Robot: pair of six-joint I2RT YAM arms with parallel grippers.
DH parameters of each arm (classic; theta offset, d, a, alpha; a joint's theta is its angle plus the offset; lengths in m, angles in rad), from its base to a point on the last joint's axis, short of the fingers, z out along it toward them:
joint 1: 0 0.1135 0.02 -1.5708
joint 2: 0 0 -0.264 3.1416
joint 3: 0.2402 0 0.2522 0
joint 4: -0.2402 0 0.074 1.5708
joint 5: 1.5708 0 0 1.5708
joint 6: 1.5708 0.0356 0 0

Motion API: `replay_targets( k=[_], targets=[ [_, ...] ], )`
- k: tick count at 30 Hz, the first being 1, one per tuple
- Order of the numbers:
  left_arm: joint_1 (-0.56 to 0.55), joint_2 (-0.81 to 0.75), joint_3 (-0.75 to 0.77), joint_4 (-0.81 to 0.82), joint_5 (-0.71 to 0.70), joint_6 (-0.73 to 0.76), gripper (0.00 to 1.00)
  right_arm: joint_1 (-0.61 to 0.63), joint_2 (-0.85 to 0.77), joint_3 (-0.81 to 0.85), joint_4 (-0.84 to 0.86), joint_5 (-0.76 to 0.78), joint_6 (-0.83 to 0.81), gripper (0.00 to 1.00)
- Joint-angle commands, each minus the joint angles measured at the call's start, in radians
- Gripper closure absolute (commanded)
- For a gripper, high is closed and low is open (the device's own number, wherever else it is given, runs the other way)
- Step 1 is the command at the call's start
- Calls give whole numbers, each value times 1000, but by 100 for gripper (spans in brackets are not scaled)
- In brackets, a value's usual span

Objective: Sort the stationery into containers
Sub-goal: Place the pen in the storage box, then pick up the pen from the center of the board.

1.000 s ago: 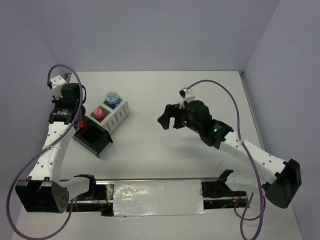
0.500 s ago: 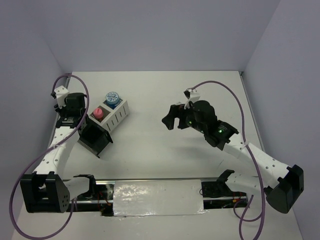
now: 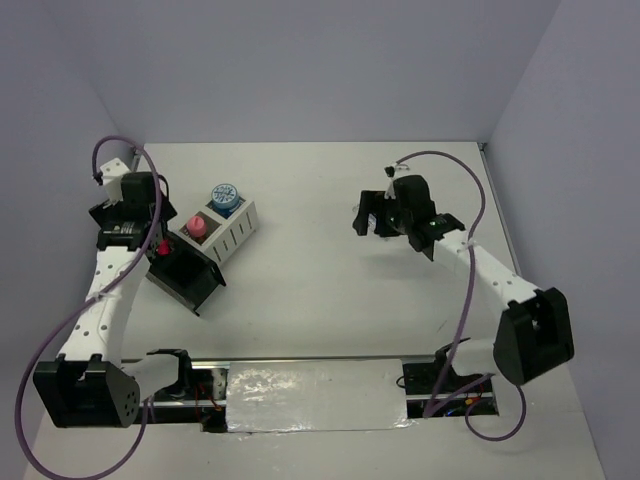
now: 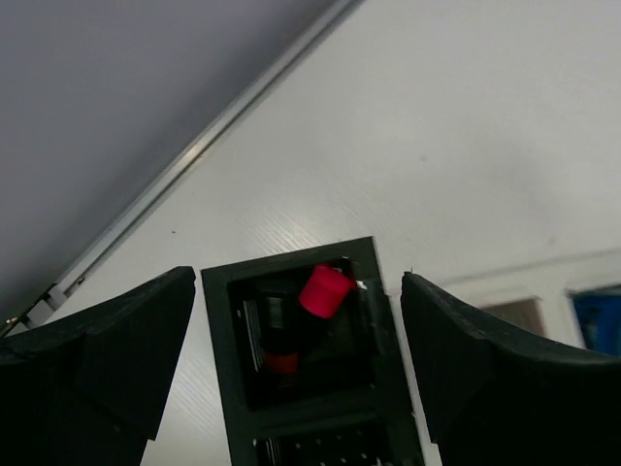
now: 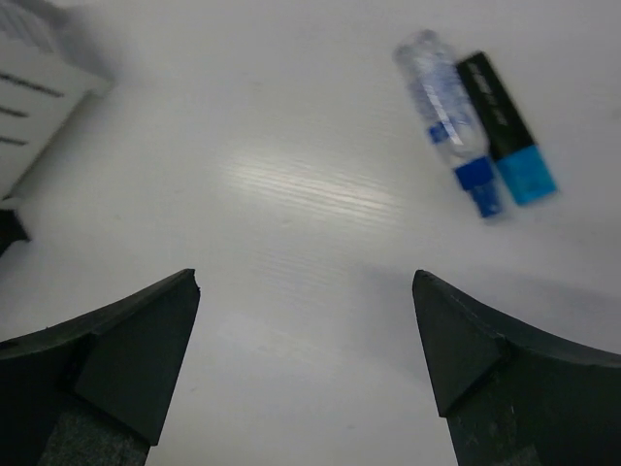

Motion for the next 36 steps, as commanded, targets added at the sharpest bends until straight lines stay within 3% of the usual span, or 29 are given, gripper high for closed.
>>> replay_targets(
  k=[1,4,5,13,14,17,24,36],
  targets=[
    [3,12,137,-169,181,-41,1,-89,88,74,-62,58,-65,3],
    [-8,-5,134,-209,336,-12,1,-145,225,183,-136,145,-117,16],
    [-9,-28,130,-214,403,-7,1,-168,260,215,-157,164,-124,28],
    [-14,-149,81,-234,668,56,1,-212,533,482,-248,241,-201,37],
    [-15,-163,79,-238,682,59,1,-213,556,521,-260,236,-210,45],
    [-15,-187,79,-266,706,70,1,-213,618,555,-277,231,-224,52],
    [-17,-206,61,-275,745,97,1,-213,673,555,-285,176,-239,55],
    [-15,-192,50,-244,814,117,1,-213,766,549,-311,112,-286,51]
  ],
)
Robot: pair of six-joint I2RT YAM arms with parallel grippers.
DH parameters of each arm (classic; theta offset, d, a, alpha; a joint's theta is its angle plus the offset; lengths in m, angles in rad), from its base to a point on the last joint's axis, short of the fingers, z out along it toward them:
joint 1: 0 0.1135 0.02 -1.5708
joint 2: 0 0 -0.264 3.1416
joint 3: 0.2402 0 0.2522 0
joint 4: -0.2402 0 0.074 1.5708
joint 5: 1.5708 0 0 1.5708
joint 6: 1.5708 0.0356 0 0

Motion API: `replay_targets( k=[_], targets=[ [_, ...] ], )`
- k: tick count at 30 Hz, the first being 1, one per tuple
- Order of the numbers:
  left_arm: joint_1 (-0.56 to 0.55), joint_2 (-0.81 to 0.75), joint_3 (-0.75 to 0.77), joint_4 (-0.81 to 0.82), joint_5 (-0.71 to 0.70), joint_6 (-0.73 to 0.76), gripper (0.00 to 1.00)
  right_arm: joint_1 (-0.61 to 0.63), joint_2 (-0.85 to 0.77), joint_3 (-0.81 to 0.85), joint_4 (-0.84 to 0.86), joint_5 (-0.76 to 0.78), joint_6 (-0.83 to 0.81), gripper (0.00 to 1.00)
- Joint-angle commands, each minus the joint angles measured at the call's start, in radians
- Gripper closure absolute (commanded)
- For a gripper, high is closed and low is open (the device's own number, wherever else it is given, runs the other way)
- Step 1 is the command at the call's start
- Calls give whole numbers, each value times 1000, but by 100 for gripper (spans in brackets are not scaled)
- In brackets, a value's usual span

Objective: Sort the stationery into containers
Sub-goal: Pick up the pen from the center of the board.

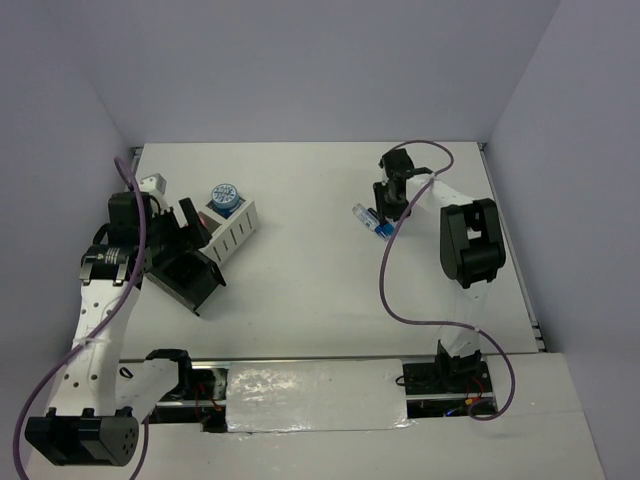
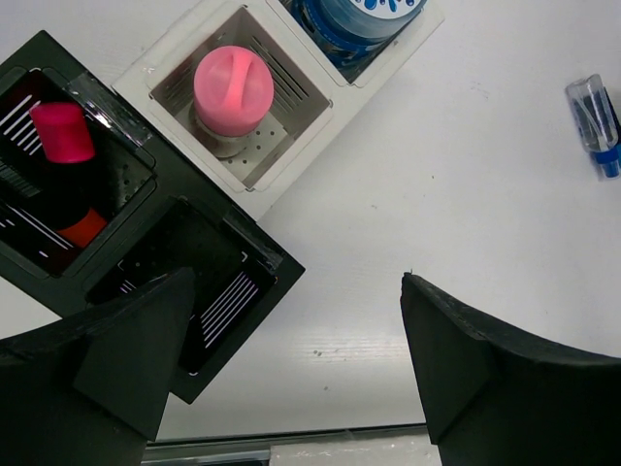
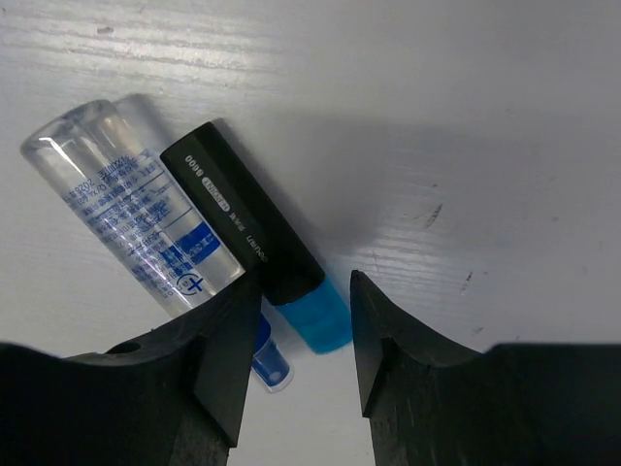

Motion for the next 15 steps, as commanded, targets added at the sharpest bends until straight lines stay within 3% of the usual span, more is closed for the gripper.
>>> replay_targets(
  k=[1,10,15],
  targets=[
    [-5,5,-10,39,34,21,1,-3,30,25,-30,-35,-27,51],
    [-4,3,-30,55,45,18,1,12,50,11,-44,-34,-17,49],
    [-5,5,-33,53,50,21,1,11,122,133,-185,0,-5,51]
  ],
)
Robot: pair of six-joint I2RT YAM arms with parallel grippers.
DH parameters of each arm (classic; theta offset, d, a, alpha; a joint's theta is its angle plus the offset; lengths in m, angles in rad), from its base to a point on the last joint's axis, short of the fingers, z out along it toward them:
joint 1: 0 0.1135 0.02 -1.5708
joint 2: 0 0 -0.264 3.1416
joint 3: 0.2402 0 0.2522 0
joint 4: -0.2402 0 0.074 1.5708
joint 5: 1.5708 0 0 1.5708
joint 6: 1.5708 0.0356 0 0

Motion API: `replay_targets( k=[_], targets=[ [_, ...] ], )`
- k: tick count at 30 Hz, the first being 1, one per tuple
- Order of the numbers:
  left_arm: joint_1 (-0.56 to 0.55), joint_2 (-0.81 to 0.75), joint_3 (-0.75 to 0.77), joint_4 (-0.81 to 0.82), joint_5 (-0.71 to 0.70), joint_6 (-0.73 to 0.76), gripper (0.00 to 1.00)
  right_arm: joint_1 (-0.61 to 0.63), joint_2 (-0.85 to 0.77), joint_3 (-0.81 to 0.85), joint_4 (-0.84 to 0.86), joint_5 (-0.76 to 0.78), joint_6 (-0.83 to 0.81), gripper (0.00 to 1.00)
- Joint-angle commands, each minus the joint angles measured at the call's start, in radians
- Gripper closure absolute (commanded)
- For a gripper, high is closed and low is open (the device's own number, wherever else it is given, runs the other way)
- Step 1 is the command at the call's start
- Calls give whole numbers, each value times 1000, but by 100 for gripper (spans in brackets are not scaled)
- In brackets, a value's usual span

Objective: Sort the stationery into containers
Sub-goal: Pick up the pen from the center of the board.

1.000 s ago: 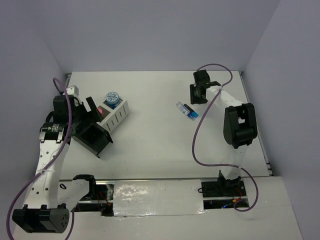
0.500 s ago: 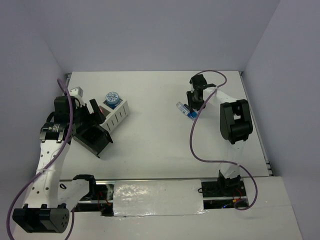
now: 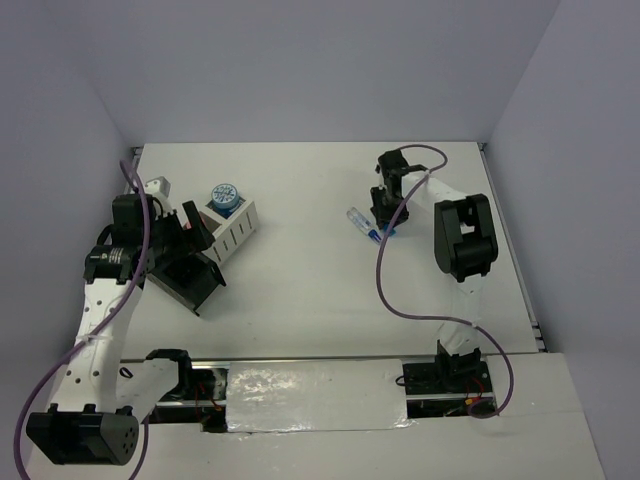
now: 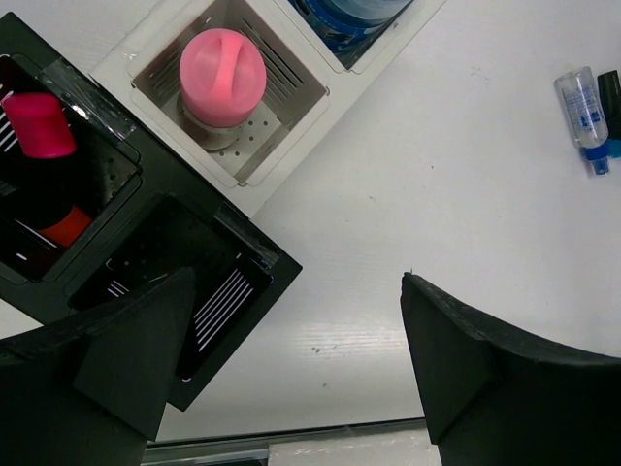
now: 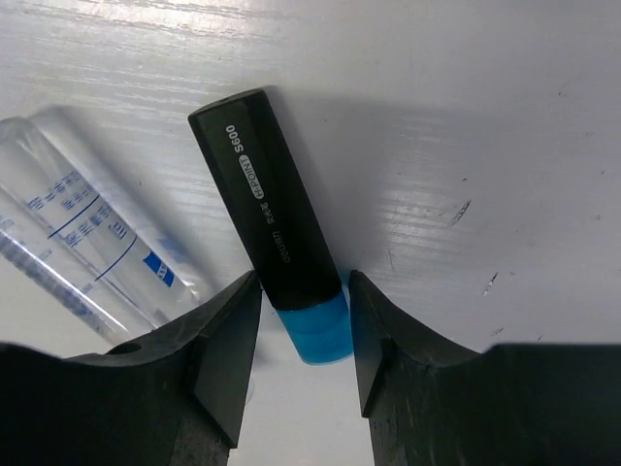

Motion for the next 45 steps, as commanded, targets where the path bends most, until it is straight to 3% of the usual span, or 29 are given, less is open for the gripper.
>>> replay_targets(
  k=[1,4,8,12,14,26,45],
  targets=[
    [-5,0,6,28,20,19,1,7,58,84,-108,28,5,52],
    [-4,5,17,25,23,17,1,5,58,81,-127,20,8,59],
    [-4,8,24,23,40,16,1,5,50,60,-133,14,11,83],
    [-5,8,31,26,49,11,1,7,9,0,-92,-23,18,90],
    [-4,11,32,31,55,8,1,10,-14,-14,-75,-31,26,100],
    [-5,5,29,26,63,6,1,11,-48,8,-52,-78,35,100],
    [-4,22,40,31,71,8,1,10,-70,40,-70,20,45,100]
  ],
)
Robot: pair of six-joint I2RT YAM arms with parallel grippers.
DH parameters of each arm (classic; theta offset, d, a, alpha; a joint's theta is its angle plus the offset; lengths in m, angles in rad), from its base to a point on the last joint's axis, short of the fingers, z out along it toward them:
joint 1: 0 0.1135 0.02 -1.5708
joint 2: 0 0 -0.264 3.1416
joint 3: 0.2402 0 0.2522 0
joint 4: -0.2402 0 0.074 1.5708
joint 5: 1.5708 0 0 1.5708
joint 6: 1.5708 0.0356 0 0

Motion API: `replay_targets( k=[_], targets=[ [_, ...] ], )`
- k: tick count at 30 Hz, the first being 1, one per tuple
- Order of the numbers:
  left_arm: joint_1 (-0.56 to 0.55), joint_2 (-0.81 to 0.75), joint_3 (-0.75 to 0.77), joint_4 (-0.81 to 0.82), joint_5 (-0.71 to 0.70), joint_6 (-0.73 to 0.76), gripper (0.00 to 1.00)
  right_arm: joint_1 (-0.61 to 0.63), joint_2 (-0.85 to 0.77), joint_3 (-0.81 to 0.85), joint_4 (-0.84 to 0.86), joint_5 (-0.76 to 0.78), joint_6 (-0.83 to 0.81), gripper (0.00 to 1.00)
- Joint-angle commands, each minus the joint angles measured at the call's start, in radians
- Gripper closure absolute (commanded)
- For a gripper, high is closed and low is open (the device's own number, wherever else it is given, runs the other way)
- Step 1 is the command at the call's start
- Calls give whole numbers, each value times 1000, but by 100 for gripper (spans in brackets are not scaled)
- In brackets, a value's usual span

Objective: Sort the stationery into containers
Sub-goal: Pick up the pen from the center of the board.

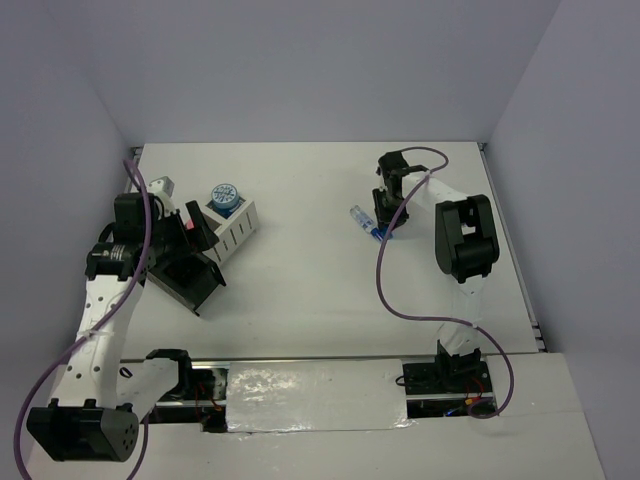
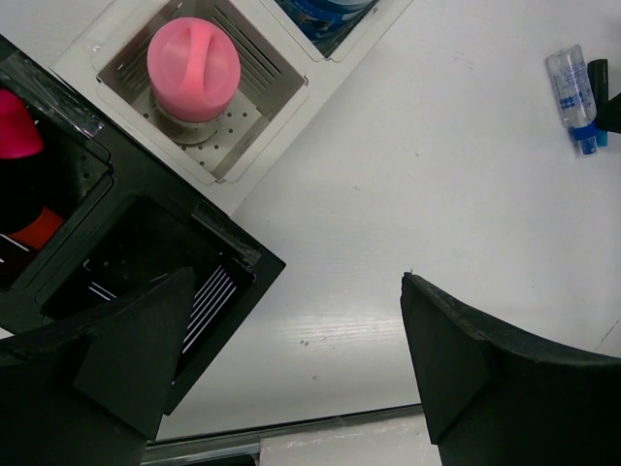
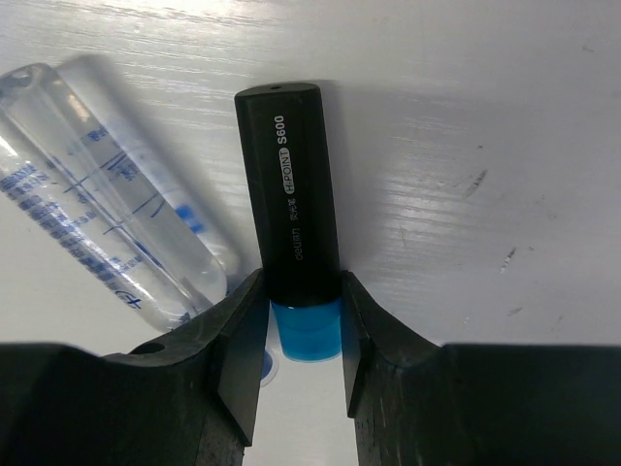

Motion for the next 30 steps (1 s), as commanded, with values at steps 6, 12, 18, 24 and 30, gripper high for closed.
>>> replay_targets(
  k=[6,12,18,24,30],
  targets=[
    [-4,7,29,33,23,8,1,5,-80,77,-61,173,57,100],
    [-5,8,21,43,34,2,1,-1,-75,124,-85,171,51,100],
    [-5,11,42,66,86,-24,1,20,-209,131,-99,105,84,100],
    [-10,73,89,281,390,-241,1,269,-548,-18,62,-99,72,100],
    [-129,110,72,694,514,-515,1,486,-679,-40,153,-182,144,100]
  ],
)
